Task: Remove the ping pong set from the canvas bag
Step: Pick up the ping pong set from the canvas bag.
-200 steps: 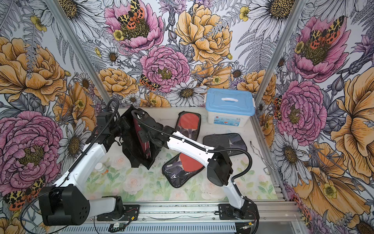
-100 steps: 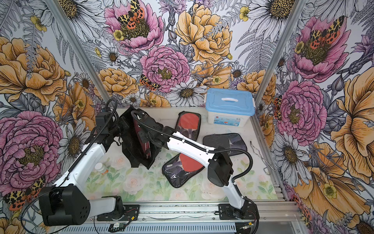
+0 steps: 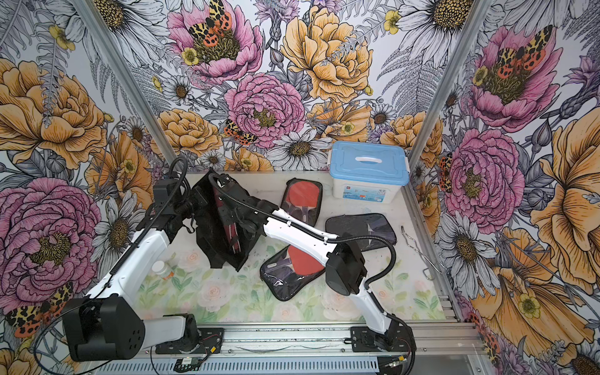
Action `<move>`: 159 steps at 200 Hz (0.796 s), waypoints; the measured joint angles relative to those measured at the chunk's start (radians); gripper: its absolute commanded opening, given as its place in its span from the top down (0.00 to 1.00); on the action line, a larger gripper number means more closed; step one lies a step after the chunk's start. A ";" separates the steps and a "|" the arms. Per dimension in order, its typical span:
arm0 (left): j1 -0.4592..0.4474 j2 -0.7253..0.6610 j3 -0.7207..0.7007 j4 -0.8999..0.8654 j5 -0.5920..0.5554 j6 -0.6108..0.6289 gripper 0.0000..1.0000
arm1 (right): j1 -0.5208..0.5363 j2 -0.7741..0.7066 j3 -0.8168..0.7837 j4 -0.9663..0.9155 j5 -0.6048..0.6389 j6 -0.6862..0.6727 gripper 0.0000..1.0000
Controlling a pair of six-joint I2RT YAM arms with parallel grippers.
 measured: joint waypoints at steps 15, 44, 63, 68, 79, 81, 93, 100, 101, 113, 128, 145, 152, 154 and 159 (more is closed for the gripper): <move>0.000 0.002 0.000 0.005 0.004 0.000 1.00 | -0.010 0.027 0.032 0.011 -0.006 0.008 0.64; 0.001 0.002 -0.002 0.009 0.008 -0.004 1.00 | -0.020 0.045 0.050 0.011 -0.015 0.029 0.45; 0.003 0.003 -0.005 0.016 0.014 -0.007 1.00 | -0.023 0.042 0.049 0.013 -0.024 0.032 0.41; 0.005 0.003 -0.005 0.017 0.016 -0.007 1.00 | -0.023 0.040 0.049 0.013 -0.027 0.037 0.40; 0.006 0.003 -0.006 0.019 0.021 -0.007 1.00 | -0.023 0.031 0.039 0.016 -0.028 0.049 0.39; 0.006 0.003 -0.006 0.019 0.022 -0.007 1.00 | -0.023 0.029 0.036 0.016 -0.029 0.048 0.38; 0.006 0.003 -0.006 0.019 0.023 -0.007 1.00 | -0.022 0.011 0.011 0.016 -0.033 0.066 0.36; 0.006 0.003 -0.006 0.019 0.024 -0.007 1.00 | -0.022 0.002 -0.003 0.016 -0.034 0.076 0.34; 0.006 0.003 -0.006 0.019 0.024 -0.007 1.00 | -0.022 0.000 -0.006 0.016 -0.034 0.075 0.34; 0.006 0.003 -0.006 0.020 0.026 -0.007 1.00 | -0.022 -0.009 -0.023 0.018 -0.034 0.095 0.32; 0.006 0.004 -0.006 0.020 0.026 -0.008 1.00 | -0.022 -0.010 -0.040 0.019 -0.034 0.114 0.28; 0.006 0.004 -0.006 0.021 0.026 -0.008 1.00 | -0.021 -0.007 -0.048 0.014 -0.033 0.139 0.26; 0.006 0.004 -0.006 0.023 0.026 -0.008 1.00 | -0.022 -0.004 -0.048 0.016 -0.030 0.150 0.25; 0.006 0.004 -0.007 0.023 0.026 -0.008 1.00 | -0.022 -0.004 -0.048 0.017 -0.029 0.151 0.25; 0.006 0.004 -0.007 0.024 0.027 -0.008 1.00 | -0.022 -0.001 -0.048 0.018 -0.022 0.159 0.24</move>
